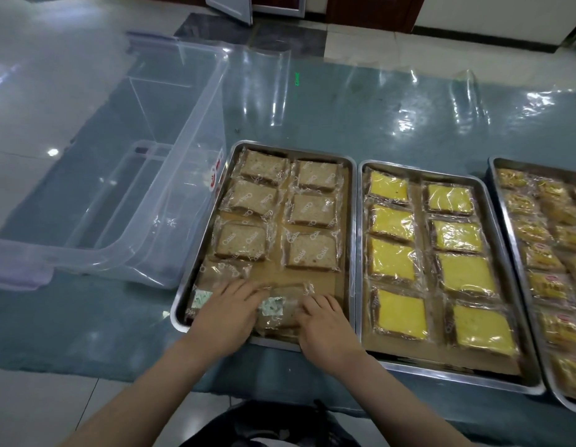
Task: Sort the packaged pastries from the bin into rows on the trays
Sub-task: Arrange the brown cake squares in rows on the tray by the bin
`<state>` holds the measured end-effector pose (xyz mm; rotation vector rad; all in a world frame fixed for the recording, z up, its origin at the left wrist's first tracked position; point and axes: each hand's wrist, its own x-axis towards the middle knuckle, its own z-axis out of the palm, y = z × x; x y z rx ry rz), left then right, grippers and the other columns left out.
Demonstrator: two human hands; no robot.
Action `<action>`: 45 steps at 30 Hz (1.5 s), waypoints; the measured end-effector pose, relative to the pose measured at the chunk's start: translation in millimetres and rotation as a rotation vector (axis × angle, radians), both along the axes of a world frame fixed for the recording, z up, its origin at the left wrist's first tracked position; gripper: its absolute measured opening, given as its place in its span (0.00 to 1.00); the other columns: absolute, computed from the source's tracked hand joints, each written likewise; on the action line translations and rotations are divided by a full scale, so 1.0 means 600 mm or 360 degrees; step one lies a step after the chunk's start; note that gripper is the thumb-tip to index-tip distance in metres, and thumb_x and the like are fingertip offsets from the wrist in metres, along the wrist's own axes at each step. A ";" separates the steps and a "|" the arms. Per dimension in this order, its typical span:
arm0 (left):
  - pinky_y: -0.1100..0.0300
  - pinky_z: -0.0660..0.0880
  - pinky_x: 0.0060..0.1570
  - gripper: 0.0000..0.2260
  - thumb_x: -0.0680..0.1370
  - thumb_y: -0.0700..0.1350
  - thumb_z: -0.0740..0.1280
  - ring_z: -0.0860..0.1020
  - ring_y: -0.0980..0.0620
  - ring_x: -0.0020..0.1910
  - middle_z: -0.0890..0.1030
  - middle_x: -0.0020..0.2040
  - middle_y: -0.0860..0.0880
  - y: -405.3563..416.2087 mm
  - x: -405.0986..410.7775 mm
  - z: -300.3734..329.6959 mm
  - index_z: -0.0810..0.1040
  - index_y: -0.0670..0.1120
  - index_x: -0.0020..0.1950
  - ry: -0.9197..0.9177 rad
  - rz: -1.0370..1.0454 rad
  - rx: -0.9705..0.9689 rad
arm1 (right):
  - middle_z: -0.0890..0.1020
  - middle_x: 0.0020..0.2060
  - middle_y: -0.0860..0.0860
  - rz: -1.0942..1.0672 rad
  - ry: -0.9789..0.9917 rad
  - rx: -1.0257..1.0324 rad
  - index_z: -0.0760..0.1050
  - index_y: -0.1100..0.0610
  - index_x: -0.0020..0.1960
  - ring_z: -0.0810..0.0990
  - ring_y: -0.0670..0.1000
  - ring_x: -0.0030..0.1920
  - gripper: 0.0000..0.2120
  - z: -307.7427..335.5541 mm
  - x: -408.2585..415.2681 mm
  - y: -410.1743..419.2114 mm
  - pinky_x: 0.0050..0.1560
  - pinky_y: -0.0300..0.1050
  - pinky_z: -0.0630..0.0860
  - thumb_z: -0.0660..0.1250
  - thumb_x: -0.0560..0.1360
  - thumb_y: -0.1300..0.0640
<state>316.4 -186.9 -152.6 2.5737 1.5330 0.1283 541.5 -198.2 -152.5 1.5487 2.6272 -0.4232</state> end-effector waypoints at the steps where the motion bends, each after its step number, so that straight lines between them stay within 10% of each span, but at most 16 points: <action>1: 0.52 0.68 0.64 0.17 0.74 0.47 0.60 0.76 0.50 0.60 0.78 0.63 0.52 -0.009 0.008 -0.003 0.78 0.52 0.61 -0.0012 -0.0058 -0.0022 | 0.77 0.57 0.54 0.0028 0.0000 -0.0024 0.80 0.56 0.54 0.72 0.58 0.62 0.19 0.001 0.005 0.001 0.71 0.59 0.65 0.53 0.72 0.56; 4: 0.54 0.75 0.59 0.19 0.74 0.55 0.57 0.77 0.49 0.60 0.78 0.63 0.51 -0.031 0.026 -0.017 0.77 0.53 0.62 0.0048 -0.0057 -0.0188 | 0.59 0.77 0.56 0.0033 0.0131 -0.0249 0.67 0.58 0.72 0.52 0.57 0.78 0.23 0.009 0.019 0.003 0.76 0.49 0.39 0.56 0.78 0.56; 8: 0.48 0.73 0.63 0.28 0.75 0.67 0.56 0.72 0.48 0.68 0.73 0.70 0.49 -0.037 0.040 -0.016 0.73 0.52 0.68 0.0081 -0.0023 -0.0338 | 0.47 0.80 0.48 -0.0014 0.0166 -0.0468 0.50 0.49 0.79 0.45 0.49 0.79 0.29 0.011 0.039 0.001 0.77 0.48 0.47 0.54 0.82 0.42; 19: 0.58 0.77 0.51 0.27 0.64 0.57 0.76 0.78 0.53 0.56 0.77 0.60 0.55 -0.050 0.047 -0.022 0.73 0.55 0.60 -0.0014 -0.0140 -0.0184 | 0.55 0.79 0.47 0.0118 0.0028 -0.0425 0.53 0.50 0.79 0.55 0.51 0.77 0.37 0.017 0.071 -0.007 0.76 0.50 0.52 0.61 0.76 0.35; 35: 0.61 0.71 0.45 0.06 0.78 0.55 0.66 0.76 0.56 0.50 0.79 0.48 0.58 -0.023 0.068 -0.004 0.78 0.54 0.50 -0.0222 0.0127 -0.0331 | 0.77 0.67 0.49 -0.0053 0.0307 -0.0184 0.76 0.53 0.63 0.73 0.52 0.65 0.15 -0.010 0.064 -0.015 0.66 0.50 0.69 0.58 0.81 0.50; 38: 0.57 0.74 0.45 0.06 0.79 0.54 0.65 0.78 0.55 0.49 0.81 0.48 0.57 -0.019 0.072 0.007 0.78 0.54 0.51 -0.0202 0.0129 -0.0362 | 0.83 0.50 0.52 -0.0158 0.0384 -0.0110 0.78 0.55 0.54 0.77 0.53 0.51 0.12 -0.002 0.063 -0.012 0.55 0.51 0.75 0.57 0.82 0.52; 41: 0.56 0.72 0.41 0.05 0.80 0.52 0.63 0.79 0.53 0.47 0.82 0.47 0.55 -0.015 0.072 0.016 0.77 0.54 0.52 -0.0174 0.0143 -0.0388 | 0.81 0.44 0.51 -0.0192 0.0403 -0.0185 0.77 0.53 0.53 0.76 0.52 0.48 0.14 0.017 0.061 -0.006 0.52 0.51 0.76 0.56 0.82 0.46; 45: 0.56 0.73 0.39 0.07 0.80 0.56 0.61 0.79 0.54 0.42 0.82 0.43 0.55 -0.006 0.063 0.025 0.75 0.56 0.53 -0.0119 0.0168 -0.0440 | 0.79 0.60 0.47 -0.0212 0.0471 -0.0476 0.65 0.45 0.70 0.76 0.48 0.60 0.31 0.031 0.071 -0.008 0.58 0.48 0.75 0.56 0.74 0.29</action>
